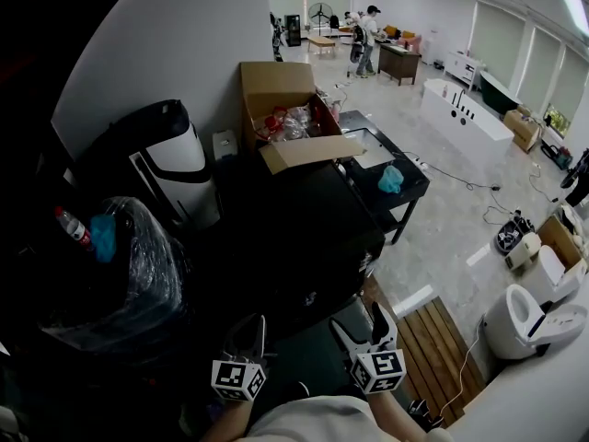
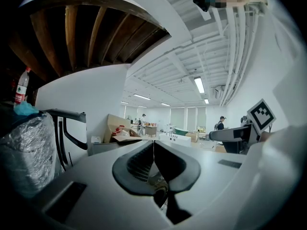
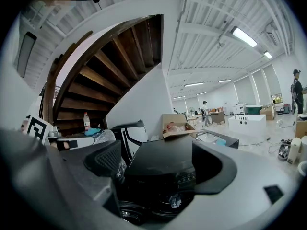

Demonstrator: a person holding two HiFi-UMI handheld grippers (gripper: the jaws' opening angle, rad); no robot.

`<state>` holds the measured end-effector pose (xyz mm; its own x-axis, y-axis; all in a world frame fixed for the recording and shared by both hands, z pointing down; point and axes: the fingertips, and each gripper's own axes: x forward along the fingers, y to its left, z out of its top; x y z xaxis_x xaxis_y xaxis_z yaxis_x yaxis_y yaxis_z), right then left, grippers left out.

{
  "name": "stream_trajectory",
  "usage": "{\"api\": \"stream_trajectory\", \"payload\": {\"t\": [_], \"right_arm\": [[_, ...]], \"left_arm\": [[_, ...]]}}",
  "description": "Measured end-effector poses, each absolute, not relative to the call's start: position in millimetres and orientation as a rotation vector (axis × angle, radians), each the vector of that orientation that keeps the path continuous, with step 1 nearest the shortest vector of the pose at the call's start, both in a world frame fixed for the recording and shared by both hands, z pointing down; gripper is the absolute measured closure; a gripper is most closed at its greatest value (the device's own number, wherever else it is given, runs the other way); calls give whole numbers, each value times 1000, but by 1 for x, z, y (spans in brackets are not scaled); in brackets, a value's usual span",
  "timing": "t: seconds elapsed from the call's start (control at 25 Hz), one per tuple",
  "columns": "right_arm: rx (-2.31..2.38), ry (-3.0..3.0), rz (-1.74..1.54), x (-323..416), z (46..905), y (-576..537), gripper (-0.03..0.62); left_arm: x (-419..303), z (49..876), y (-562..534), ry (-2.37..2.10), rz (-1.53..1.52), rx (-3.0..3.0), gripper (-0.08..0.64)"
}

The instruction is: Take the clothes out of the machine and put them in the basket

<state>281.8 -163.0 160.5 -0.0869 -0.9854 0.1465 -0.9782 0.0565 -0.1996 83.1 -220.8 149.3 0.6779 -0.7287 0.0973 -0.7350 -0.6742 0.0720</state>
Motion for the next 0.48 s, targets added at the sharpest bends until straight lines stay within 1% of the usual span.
{"api": "stream_trajectory", "payload": {"t": [0.16, 0.48], "right_arm": [[-2057, 2308, -392, 292, 160, -165, 127], [-1940, 2418, -368, 335, 150, -155, 130]], "left_arm": [[91, 148, -216, -1278, 85, 2749, 540], [129, 139, -189, -1408, 46, 2673, 539]]}}
